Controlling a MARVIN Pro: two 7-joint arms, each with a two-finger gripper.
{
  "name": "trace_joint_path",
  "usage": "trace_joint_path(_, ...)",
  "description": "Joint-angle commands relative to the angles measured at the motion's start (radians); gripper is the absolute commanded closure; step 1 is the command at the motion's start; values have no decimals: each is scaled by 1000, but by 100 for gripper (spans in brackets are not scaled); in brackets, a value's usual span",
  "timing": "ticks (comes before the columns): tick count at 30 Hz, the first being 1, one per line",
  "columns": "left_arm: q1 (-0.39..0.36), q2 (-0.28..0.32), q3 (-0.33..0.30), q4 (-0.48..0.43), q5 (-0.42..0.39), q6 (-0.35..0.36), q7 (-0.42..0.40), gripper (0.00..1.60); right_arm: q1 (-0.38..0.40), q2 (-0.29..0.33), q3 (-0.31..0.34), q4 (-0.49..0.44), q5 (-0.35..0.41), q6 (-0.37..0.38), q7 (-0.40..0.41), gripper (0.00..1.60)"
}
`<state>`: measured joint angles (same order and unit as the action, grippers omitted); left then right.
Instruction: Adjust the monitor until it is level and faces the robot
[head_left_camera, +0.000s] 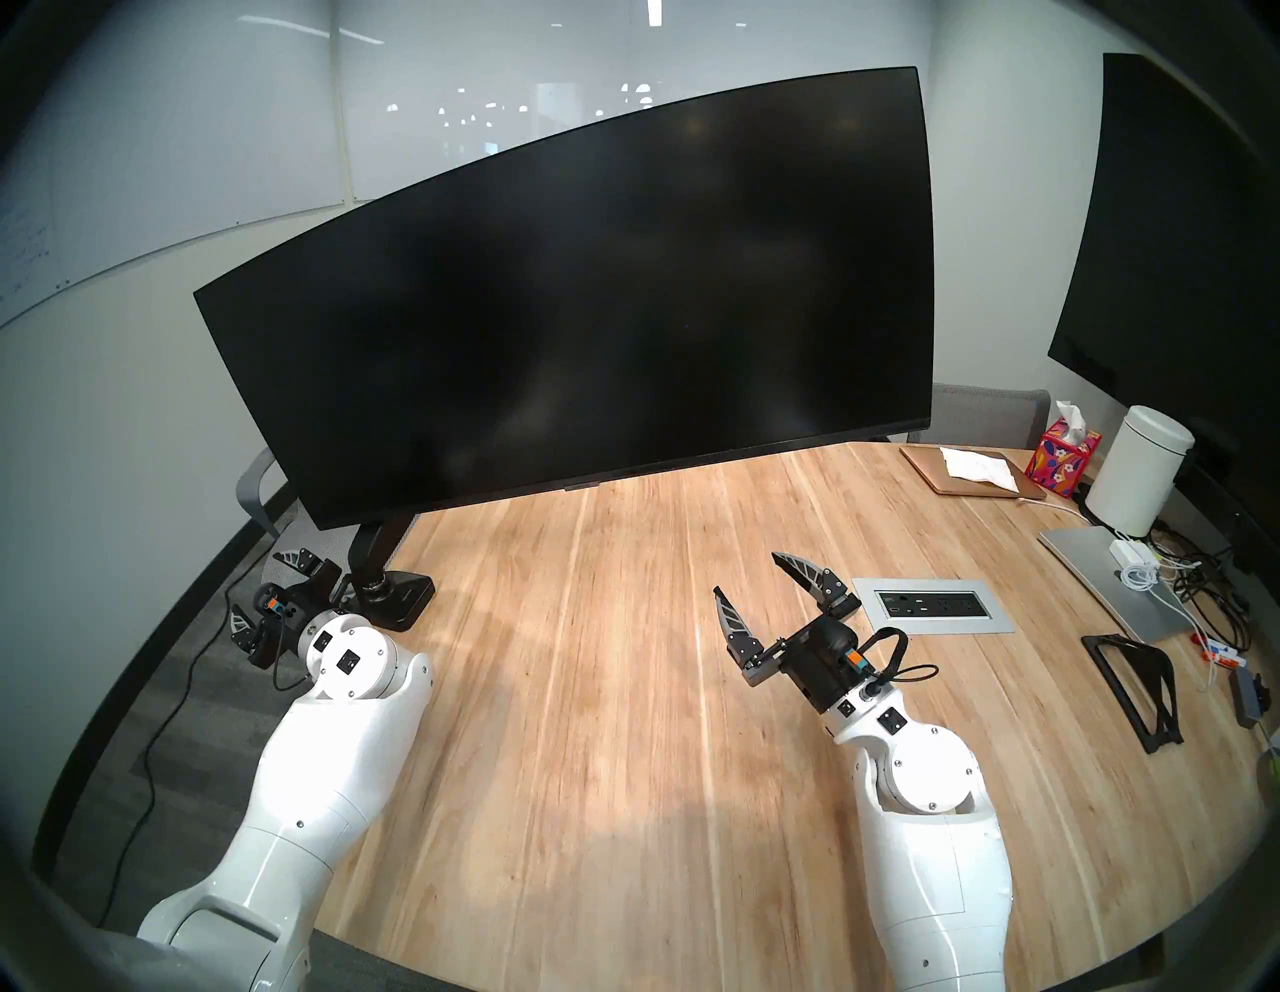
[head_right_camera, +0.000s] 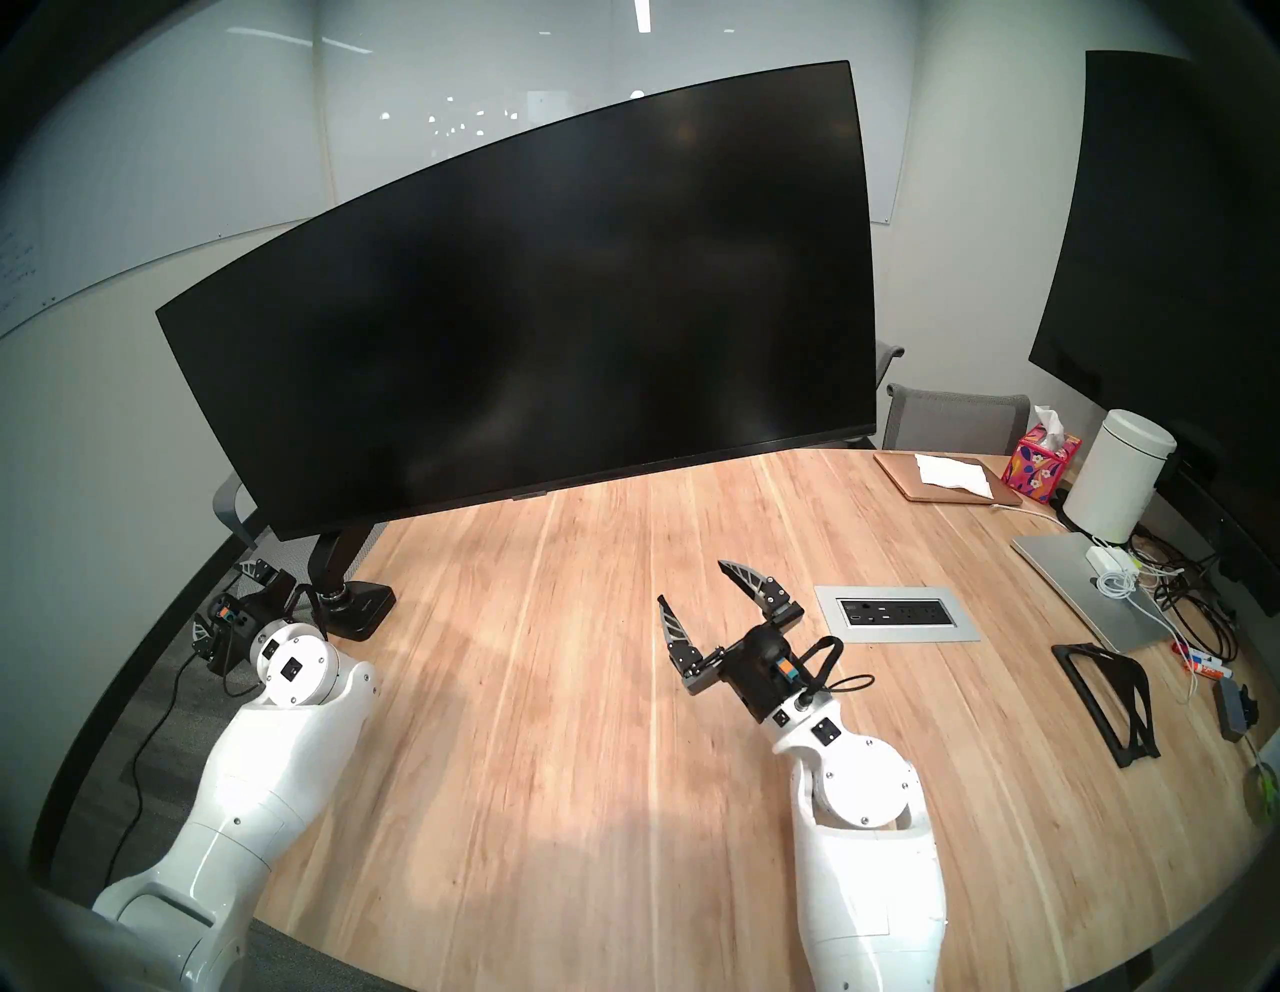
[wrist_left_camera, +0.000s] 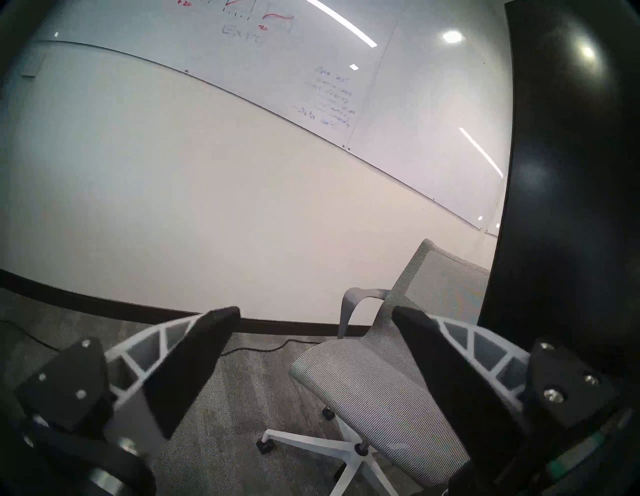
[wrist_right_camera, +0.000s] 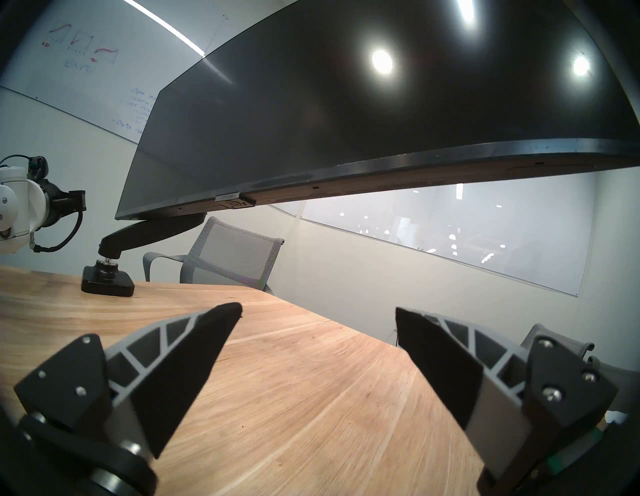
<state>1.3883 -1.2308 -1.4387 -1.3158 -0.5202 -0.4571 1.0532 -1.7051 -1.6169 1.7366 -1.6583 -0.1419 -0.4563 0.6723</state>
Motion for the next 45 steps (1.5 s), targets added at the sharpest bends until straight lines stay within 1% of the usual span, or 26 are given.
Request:
trace_joint_path(1,-33,-2,-1,-3,-12,-3,-13,0,6,-1,1,-21,5,-2,0,0)
trace_joint_path(5,-34,-6,-7,-8,-39,4,-16,0,6,-1,1,-21,5,-1,0,0)
trace_joint_path(6,-33,-9,-14,-16,-66,14,-19,0,6,-1,1,-21,5,-2,0,0)
trace_joint_path(15,-49,0,-5,-4,-76,16,-30,0,6,-1,1,-21,5,-2,0,0)
trace_joint_path(28,-81,7,11,67,-83,17,-66,0,6,-1,1,-21,5,-1,0,0)
trace_joint_path(40,-146,16,48,174,-70,5,-122,0,6,-1,1,-20,5,-2,-1,0)
trace_joint_path(45,-168,15,53,208,-77,2,-139,0,6,-1,1,-20,5,-2,-1,0)
